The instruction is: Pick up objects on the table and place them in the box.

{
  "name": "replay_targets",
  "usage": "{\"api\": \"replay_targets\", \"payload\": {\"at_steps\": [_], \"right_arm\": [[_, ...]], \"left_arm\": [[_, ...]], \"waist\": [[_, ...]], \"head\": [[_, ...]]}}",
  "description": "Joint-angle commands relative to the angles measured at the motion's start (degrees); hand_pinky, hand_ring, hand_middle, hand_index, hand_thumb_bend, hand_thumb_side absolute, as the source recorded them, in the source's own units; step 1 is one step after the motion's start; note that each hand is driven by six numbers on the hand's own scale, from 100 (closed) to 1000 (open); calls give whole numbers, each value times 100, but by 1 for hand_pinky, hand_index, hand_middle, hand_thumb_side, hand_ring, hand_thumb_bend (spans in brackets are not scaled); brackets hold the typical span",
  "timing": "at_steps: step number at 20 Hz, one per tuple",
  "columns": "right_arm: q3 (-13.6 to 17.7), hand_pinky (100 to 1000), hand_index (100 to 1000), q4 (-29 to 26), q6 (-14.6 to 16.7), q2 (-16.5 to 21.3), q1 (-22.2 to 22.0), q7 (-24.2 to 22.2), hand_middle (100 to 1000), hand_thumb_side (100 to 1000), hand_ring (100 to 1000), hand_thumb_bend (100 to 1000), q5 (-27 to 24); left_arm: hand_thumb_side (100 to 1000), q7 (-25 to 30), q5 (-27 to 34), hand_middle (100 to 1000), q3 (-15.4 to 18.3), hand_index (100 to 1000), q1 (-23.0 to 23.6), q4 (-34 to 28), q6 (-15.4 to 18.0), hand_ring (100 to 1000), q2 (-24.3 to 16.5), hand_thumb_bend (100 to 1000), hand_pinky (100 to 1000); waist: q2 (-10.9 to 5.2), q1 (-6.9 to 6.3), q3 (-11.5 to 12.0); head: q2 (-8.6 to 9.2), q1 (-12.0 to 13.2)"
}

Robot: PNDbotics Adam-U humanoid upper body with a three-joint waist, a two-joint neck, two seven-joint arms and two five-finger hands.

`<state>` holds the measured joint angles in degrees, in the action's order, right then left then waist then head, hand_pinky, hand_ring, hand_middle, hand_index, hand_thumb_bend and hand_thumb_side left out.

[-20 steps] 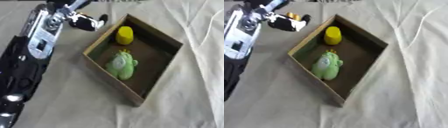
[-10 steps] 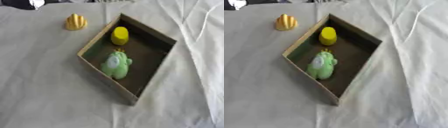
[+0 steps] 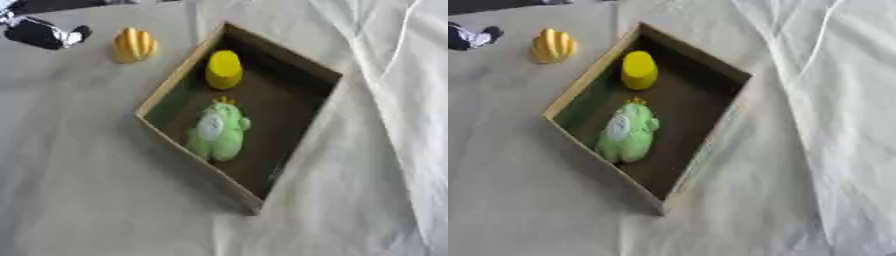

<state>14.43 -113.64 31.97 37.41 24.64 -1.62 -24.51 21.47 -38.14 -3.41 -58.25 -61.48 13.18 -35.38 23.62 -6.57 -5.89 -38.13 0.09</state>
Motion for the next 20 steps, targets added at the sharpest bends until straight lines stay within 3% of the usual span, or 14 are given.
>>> {"api": "replay_targets", "payload": {"at_steps": [1, 7, 16, 20], "right_arm": [[18, 857, 825, -95, -3, 223, 80, -64, 647, 457, 963, 100, 24], [-5, 857, 825, -95, -28, 240, 126, -114, 644, 473, 966, 100, 31], [-44, 858, 824, -95, -68, 212, 201, -191, 640, 503, 972, 100, 10], [-60, 858, 824, -95, -82, 197, 222, -226, 639, 520, 976, 100, 13]], "left_arm": [[279, 76, 144, 832, 107, 914, -170, 66, 149, 913, -305, 359, 930], [365, 224, 431, 829, 121, 917, -174, 165, 270, 911, -350, 357, 927], [467, 467, 728, 833, 130, 928, -186, 309, 205, 911, -304, 319, 925], [490, 590, 757, 837, 125, 931, -185, 366, 131, 914, -300, 348, 925]], "waist": [[-96, -14, -41], [-50, -132, -195], [38, -229, -373], [87, -261, -426]], "head": [[117, 56], [169, 67], [280, 143], [310, 170]]}}
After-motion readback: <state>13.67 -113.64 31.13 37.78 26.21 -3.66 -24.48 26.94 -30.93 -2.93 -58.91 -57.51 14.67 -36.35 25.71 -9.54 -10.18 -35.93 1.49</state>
